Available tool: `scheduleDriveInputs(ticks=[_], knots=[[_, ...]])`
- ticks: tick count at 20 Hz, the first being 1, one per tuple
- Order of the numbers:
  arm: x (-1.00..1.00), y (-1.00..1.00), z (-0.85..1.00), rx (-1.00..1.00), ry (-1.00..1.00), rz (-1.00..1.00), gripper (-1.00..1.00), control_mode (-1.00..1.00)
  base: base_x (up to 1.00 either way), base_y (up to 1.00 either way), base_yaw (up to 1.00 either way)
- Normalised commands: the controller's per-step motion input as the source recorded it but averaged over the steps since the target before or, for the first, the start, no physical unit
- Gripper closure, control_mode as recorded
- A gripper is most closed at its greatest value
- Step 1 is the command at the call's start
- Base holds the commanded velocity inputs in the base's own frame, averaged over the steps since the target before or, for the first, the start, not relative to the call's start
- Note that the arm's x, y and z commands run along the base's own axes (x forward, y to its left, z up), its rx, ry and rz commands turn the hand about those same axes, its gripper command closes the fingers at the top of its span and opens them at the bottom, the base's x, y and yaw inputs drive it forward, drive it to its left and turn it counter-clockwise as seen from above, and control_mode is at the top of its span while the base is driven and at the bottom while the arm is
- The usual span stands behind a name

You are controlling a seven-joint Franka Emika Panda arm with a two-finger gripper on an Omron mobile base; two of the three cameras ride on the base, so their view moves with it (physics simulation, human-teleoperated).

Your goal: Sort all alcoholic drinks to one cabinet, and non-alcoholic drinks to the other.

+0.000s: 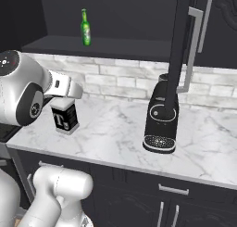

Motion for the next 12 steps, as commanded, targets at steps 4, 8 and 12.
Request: scheduleDriveInputs(ticks=[4,8,12], knots=[[0.00,0.00,0.00,0.00,0.00,0.00,1.00,1.00,0.32,-0.31,0.00],[0.00,0.00,0.00,0.00,0.00,0.00,1.00,1.00,0.33,-0.31,0.00],[0.00,0.00,0.00,0.00,0.00,0.00,1.00,1.00,0.33,-0.30,0.00]])
